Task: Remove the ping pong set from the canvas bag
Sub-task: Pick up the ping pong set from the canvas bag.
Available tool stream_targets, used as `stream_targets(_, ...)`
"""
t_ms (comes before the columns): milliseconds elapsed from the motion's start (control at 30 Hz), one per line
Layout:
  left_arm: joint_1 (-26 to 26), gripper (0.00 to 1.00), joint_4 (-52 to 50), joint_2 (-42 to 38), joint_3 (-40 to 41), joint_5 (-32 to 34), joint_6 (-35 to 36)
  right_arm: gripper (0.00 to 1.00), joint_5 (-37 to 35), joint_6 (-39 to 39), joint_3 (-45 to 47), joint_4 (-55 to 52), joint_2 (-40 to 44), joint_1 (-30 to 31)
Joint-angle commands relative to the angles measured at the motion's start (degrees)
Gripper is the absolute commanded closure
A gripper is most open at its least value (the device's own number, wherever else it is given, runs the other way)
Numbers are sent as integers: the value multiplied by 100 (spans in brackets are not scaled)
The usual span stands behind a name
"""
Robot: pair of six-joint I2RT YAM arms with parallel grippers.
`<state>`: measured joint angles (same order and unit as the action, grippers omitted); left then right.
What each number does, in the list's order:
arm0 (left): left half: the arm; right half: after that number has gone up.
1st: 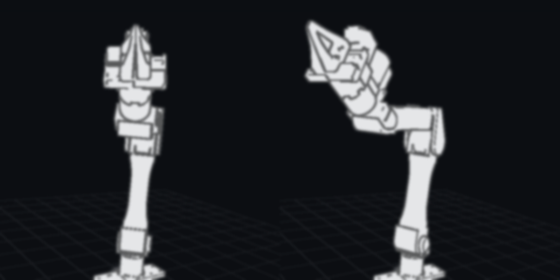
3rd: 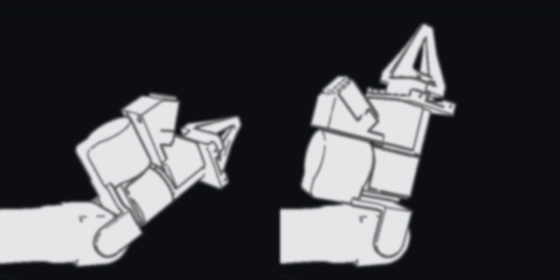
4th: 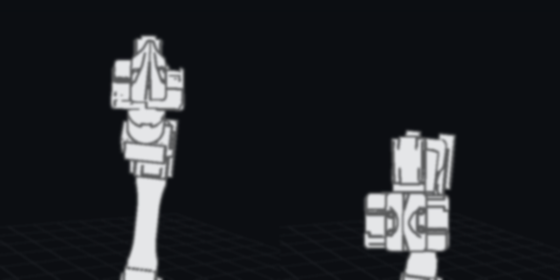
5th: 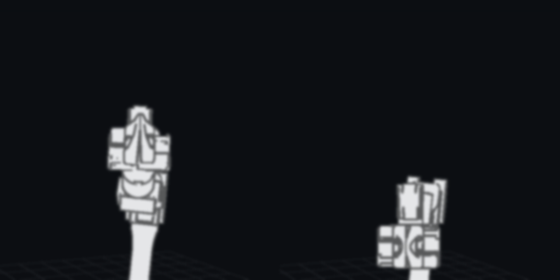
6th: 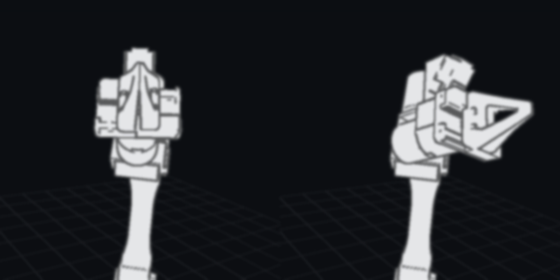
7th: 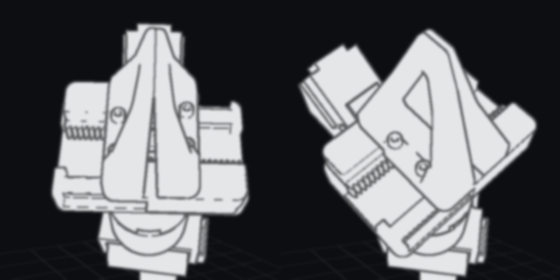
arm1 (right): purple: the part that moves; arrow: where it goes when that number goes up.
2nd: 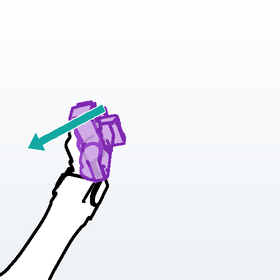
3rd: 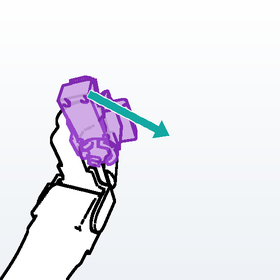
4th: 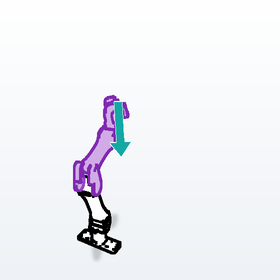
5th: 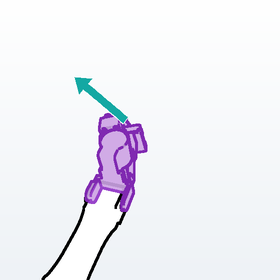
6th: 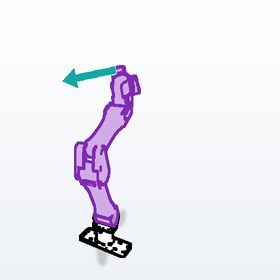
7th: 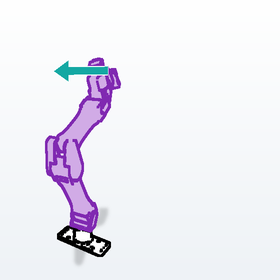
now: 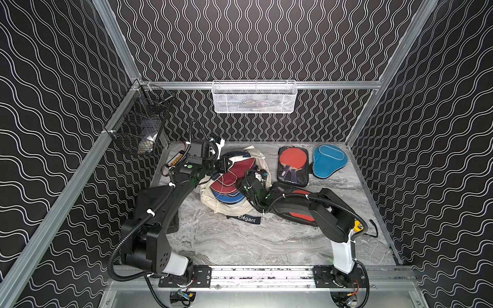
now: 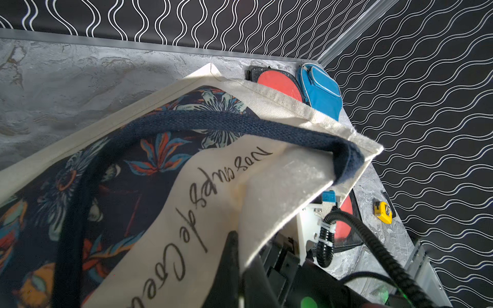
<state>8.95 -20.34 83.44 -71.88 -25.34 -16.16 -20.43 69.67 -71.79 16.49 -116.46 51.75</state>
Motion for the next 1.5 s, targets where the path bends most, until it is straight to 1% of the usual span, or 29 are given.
stream_targets(0,-25,100,232,-72,16,-67,-54,31,2,-149,-3,427,-174,-63)
stream_targets(100,-24,100,257,-65,25,-83,-71,29,57,-300,-37,682,-286,-110)
stream_targets(300,-23,100,276,-64,34,-102,-89,29,443,-557,197,1905,-488,-213)
stream_targets(500,-22,100,276,-55,33,-120,-89,29,787,-856,341,2860,-430,-235)
stream_targets(600,-19,100,276,-38,35,-129,-89,29,989,-876,308,3135,-411,-250)
stream_targets(833,-15,100,268,-37,49,-111,-89,31,1536,-650,200,3590,-495,-297)
stream_targets(967,-13,100,272,-38,51,-111,-88,32,1582,-412,74,3175,-545,-301)
stream_targets(1033,-12,100,267,-45,51,-103,-88,33,1612,-66,-47,2711,-630,-339)
stream_targets(1100,0,100,267,-42,60,-102,-80,35,1720,308,-168,2325,-766,-366)
stream_targets(1200,-3,100,276,-51,60,-102,-81,39,1884,614,-329,2038,-957,-384)
stream_targets(1300,8,100,276,-48,60,-111,-82,44,1971,773,-362,2183,-1080,-402)
stream_targets(1333,6,100,276,-60,60,-107,-80,47,1987,793,-371,2235,-1106,-411)
stream_targets(1467,14,100,276,-62,60,-111,-80,69,2047,840,-410,2398,-1159,-470)
